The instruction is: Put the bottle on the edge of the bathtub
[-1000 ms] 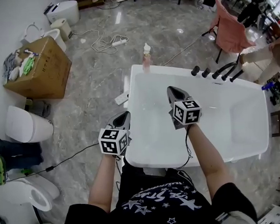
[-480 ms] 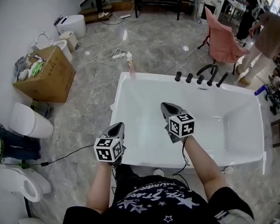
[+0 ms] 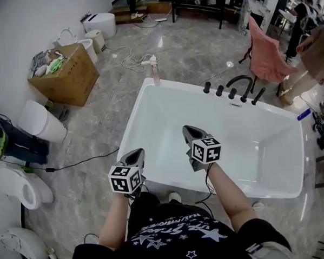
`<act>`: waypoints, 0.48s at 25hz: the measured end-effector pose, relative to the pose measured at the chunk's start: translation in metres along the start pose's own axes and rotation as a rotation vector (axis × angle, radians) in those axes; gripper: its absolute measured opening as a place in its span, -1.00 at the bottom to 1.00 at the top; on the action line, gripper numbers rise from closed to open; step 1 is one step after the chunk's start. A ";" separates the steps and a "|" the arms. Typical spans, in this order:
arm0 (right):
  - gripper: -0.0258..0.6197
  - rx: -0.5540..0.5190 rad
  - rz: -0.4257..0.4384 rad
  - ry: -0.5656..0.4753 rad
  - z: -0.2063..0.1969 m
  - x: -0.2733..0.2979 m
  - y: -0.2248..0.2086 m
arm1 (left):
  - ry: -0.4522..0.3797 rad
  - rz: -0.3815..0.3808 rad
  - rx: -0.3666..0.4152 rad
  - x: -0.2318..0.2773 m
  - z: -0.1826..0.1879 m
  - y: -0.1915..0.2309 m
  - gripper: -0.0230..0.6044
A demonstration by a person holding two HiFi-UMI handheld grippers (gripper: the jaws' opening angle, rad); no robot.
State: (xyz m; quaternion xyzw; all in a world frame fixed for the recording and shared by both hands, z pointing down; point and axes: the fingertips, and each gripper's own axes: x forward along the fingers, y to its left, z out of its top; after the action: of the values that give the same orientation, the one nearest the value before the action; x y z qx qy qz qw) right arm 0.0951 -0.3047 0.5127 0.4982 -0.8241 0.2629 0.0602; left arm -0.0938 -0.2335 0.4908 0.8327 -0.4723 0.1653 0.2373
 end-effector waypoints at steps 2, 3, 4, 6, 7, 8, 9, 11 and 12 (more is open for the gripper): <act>-0.88 0.008 0.020 -0.005 -0.002 -0.002 0.006 | 0.005 0.025 -0.008 -0.013 -0.007 0.000 -0.88; -0.88 0.002 0.030 -0.001 -0.004 -0.003 0.010 | 0.008 0.040 -0.016 -0.017 -0.010 0.001 -0.88; -0.88 -0.008 0.042 0.005 -0.005 -0.003 0.013 | 0.012 0.053 -0.024 -0.021 -0.014 0.002 -0.88; -0.88 -0.018 0.066 0.017 -0.010 -0.002 0.018 | 0.018 0.070 -0.043 -0.024 -0.019 0.004 -0.88; -0.88 -0.016 0.079 0.022 -0.013 -0.001 0.020 | 0.018 0.073 -0.048 -0.025 -0.021 0.004 -0.88; -0.88 -0.009 0.090 0.024 -0.016 0.000 0.022 | 0.017 0.075 -0.048 -0.025 -0.023 0.004 -0.88; -0.88 0.001 0.098 0.027 -0.019 0.001 0.022 | 0.015 0.076 -0.044 -0.026 -0.023 0.004 -0.88; -0.88 0.014 0.103 0.036 -0.023 0.005 0.023 | 0.011 0.075 -0.038 -0.026 -0.022 0.004 -0.88; -0.88 0.011 0.104 0.045 -0.026 0.006 0.025 | 0.010 0.074 -0.039 -0.027 -0.023 0.005 -0.88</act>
State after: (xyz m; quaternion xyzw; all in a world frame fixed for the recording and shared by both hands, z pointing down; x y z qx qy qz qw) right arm 0.0665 -0.2877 0.5284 0.4490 -0.8458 0.2814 0.0622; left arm -0.1126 -0.2036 0.4970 0.8091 -0.5047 0.1687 0.2495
